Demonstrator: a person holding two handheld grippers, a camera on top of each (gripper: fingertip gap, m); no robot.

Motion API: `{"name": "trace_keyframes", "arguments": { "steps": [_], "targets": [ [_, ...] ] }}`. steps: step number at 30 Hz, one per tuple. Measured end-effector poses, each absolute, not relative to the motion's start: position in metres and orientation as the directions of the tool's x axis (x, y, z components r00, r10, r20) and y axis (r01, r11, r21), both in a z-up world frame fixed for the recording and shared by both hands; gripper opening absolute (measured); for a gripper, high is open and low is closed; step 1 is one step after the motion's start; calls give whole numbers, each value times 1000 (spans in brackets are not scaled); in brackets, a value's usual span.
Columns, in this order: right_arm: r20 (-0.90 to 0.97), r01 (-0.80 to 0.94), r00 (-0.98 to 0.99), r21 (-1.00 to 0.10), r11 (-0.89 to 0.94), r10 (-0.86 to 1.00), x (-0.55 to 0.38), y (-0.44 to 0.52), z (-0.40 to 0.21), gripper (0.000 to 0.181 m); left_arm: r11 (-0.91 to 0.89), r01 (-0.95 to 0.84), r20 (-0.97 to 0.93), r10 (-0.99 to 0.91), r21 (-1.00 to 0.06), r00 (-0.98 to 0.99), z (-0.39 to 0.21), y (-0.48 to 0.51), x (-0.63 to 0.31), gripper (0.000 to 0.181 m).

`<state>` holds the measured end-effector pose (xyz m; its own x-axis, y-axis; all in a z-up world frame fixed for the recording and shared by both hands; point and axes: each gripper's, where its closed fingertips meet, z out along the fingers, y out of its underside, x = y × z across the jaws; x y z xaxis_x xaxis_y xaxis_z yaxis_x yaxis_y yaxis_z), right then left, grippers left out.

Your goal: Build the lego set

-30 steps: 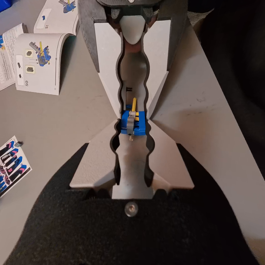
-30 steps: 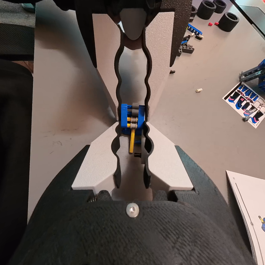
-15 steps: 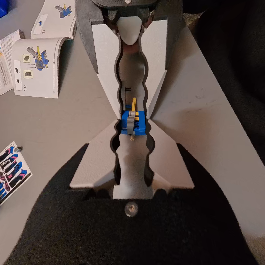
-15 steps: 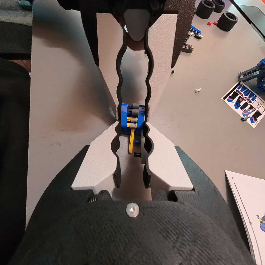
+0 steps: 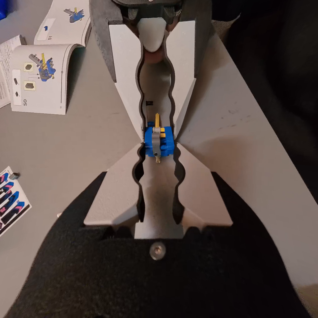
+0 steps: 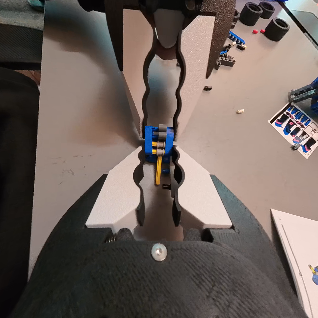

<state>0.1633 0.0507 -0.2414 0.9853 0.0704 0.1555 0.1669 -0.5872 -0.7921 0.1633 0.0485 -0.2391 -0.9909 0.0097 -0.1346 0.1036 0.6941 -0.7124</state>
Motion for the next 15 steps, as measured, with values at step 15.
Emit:
{"name": "trace_keyframes", "arguments": {
  "steps": [15],
  "targets": [
    [150, 171, 985, -794, -584, 86, 163, 51, -241, 29, 714, 103, -146, 1, -692, -989, -236, 47, 161, 30]
  ]
}}
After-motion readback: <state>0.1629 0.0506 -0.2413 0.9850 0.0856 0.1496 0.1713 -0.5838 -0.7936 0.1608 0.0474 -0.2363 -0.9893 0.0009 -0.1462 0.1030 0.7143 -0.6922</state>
